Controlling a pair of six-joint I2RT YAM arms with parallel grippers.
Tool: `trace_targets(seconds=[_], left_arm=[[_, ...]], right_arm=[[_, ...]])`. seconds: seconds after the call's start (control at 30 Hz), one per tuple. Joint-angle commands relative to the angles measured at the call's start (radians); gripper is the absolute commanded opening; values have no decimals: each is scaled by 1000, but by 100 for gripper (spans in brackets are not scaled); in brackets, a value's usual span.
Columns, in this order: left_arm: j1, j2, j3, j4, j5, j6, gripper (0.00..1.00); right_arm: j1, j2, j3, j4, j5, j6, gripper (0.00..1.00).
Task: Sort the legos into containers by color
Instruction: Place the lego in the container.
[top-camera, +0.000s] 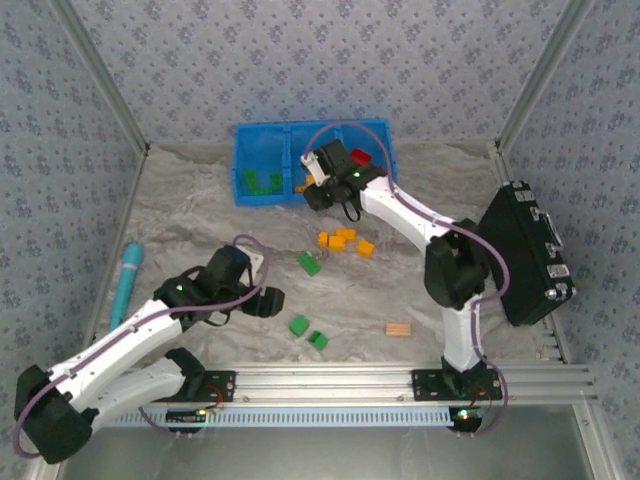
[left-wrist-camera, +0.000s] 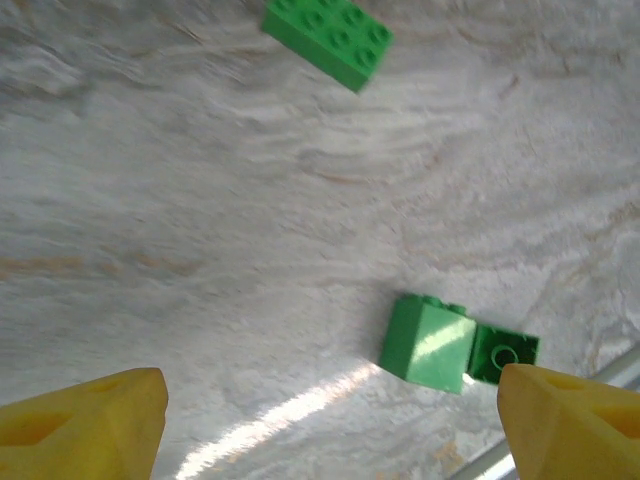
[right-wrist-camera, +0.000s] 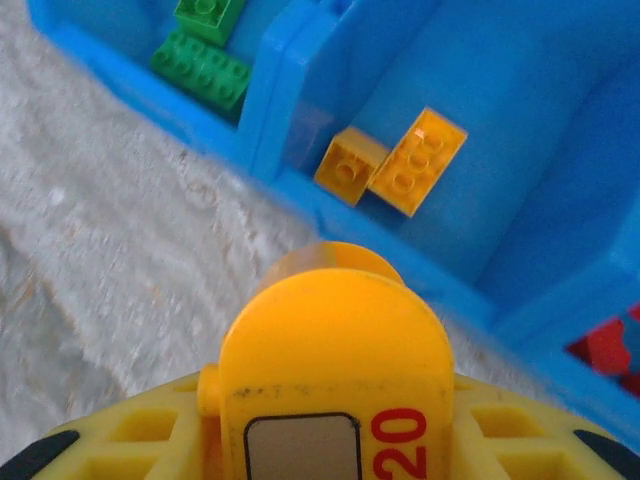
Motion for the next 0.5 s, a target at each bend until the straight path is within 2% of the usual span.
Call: trace_targets(seconds=[0.0, 0.17, 0.47], left_arm=[[-62, -3, -17, 25, -38, -89, 85], [-102, -17, -57, 50, -55, -178, 85], [-200, 78, -64, 100, -68, -245, 85]], right_arm=[[-11, 113, 148, -44, 34, 20, 36], [-30, 261, 312, -88, 79, 73, 37], [-57, 350, 371, -73, 42, 105, 41]])
